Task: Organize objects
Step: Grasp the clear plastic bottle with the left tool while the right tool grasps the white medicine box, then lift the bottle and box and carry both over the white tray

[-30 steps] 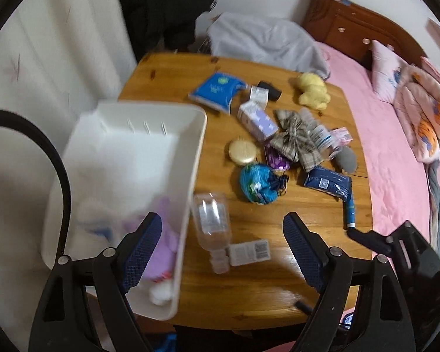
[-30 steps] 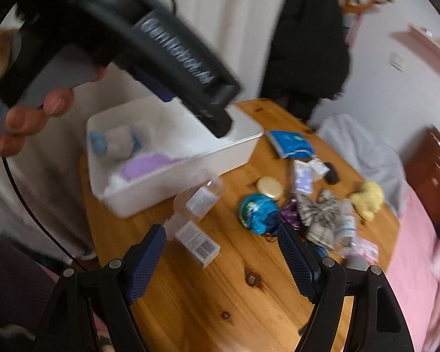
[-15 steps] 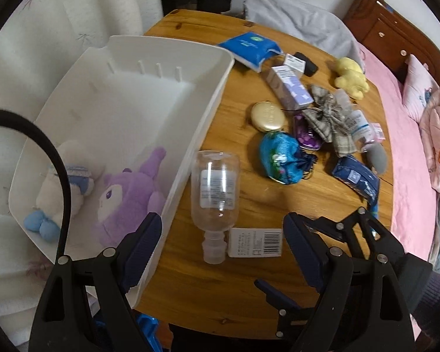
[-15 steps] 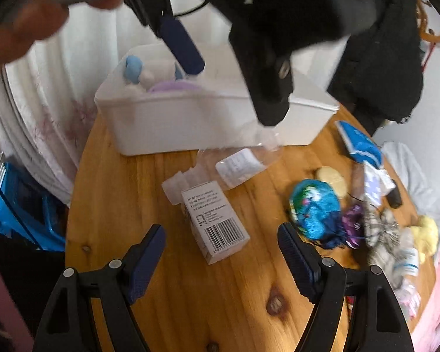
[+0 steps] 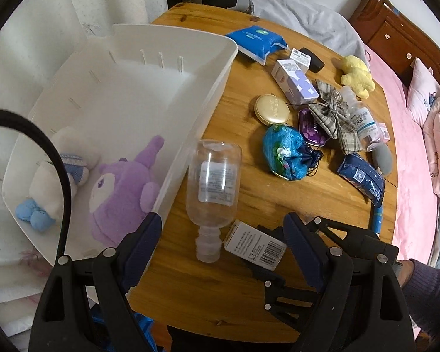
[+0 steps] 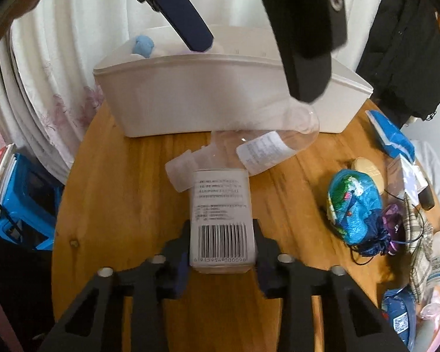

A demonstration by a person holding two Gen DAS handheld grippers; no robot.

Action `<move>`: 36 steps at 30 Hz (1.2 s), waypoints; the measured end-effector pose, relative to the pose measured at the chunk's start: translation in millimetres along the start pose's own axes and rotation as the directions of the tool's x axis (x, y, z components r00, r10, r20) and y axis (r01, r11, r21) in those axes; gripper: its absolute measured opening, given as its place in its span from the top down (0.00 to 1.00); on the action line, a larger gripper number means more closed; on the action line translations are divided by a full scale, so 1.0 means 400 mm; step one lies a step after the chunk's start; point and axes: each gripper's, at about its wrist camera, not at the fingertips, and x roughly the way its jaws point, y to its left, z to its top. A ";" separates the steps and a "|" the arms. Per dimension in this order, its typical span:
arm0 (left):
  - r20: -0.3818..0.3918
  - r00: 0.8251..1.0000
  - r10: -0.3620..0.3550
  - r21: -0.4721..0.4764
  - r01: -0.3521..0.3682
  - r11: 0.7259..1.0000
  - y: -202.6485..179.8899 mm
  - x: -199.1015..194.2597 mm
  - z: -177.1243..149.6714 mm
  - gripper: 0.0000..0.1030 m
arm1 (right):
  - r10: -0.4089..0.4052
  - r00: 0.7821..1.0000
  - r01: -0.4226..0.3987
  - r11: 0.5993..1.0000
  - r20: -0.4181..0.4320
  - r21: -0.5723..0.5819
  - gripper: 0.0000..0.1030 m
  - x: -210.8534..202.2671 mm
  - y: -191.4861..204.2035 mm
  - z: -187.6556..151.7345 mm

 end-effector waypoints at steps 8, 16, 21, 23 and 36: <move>-0.015 1.000 0.011 -0.002 -0.011 1.000 -0.019 0.033 0.003 0.16 | 0.012 0.999 -0.009 0.996 -0.034 0.089 0.66 -0.036 -0.017 -0.056; -0.023 0.995 0.100 -0.024 -0.101 0.995 -0.062 0.095 -0.004 0.16 | -0.023 0.997 0.036 0.980 -0.069 0.196 0.66 -0.094 -0.036 -0.104; -0.014 0.985 0.173 -0.049 -0.174 0.984 -0.067 0.136 -0.004 0.16 | -0.034 0.996 0.054 0.968 -0.086 0.245 0.66 -0.117 -0.049 -0.121; -0.007 0.979 0.204 -0.056 -0.204 0.977 -0.064 0.152 -0.001 0.16 | -0.039 0.995 0.062 0.965 -0.094 0.255 0.66 -0.123 -0.052 -0.127; 0.030 0.929 0.370 0.006 -0.370 0.929 -0.107 0.227 0.008 0.19 | -0.048 0.995 0.073 0.953 -0.093 0.293 0.66 -0.146 -0.043 -0.124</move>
